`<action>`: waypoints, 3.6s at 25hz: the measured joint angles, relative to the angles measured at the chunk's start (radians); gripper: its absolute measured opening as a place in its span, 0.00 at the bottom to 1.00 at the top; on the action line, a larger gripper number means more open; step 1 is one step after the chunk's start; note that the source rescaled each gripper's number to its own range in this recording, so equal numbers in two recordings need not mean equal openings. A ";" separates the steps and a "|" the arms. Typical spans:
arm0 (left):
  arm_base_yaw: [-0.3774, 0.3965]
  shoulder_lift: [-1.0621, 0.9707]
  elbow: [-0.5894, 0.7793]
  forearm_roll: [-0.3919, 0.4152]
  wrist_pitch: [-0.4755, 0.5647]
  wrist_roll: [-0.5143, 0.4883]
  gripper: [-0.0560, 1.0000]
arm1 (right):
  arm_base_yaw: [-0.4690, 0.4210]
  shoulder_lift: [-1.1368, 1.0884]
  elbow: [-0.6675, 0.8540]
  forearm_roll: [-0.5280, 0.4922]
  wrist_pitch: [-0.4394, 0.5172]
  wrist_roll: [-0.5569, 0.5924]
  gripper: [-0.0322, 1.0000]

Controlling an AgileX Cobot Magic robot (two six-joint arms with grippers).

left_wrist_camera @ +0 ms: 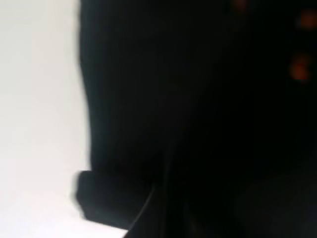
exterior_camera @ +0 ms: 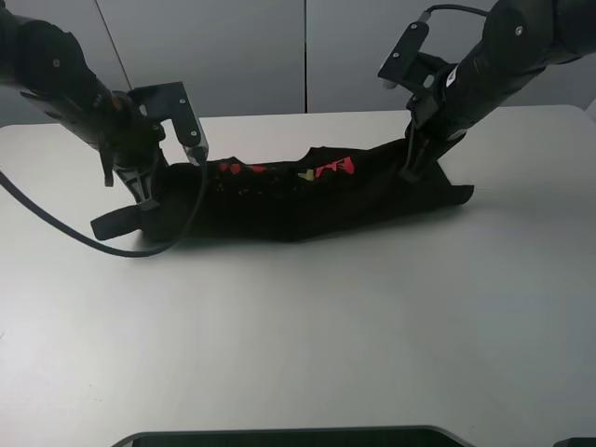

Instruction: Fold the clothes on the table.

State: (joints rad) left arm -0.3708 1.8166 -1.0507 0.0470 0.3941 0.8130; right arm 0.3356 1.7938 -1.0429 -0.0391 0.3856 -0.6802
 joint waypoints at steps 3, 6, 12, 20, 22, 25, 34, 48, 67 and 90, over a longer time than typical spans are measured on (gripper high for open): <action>0.002 0.000 0.000 0.015 -0.070 0.000 0.05 | 0.000 0.000 0.000 -0.011 -0.094 -0.004 0.04; 0.016 0.001 0.000 0.018 -0.093 0.000 0.05 | -0.002 0.000 0.000 -0.026 -0.176 -0.008 0.04; 0.088 0.015 0.002 0.020 -0.106 0.000 0.05 | -0.064 0.076 0.000 -0.036 -0.221 0.010 0.04; 0.162 0.047 0.002 0.088 -0.304 0.000 0.05 | -0.126 0.183 0.000 -0.044 -0.313 0.022 0.04; 0.166 0.083 0.002 0.093 -0.345 0.000 0.05 | -0.126 0.199 0.000 -0.044 -0.338 0.022 0.04; 0.170 0.148 0.002 0.100 -0.394 0.000 0.05 | -0.126 0.222 0.000 -0.044 -0.366 0.022 0.04; 0.170 0.287 0.002 0.107 -0.544 0.000 0.05 | -0.134 0.314 0.000 -0.045 -0.428 0.024 0.04; 0.170 0.275 -0.020 0.109 -0.562 0.000 0.28 | -0.145 0.322 -0.022 -0.019 -0.471 0.063 0.79; 0.049 0.039 -0.022 0.105 -0.394 -0.123 0.60 | -0.145 0.042 -0.022 0.319 -0.090 0.195 0.83; 0.047 0.123 -0.022 0.089 -0.228 -0.306 0.60 | -0.206 0.205 -0.022 0.707 0.026 -0.023 0.83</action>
State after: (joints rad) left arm -0.3235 1.9394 -1.0724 0.1358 0.1664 0.5068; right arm 0.1293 1.9989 -1.0647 0.6677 0.4111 -0.7030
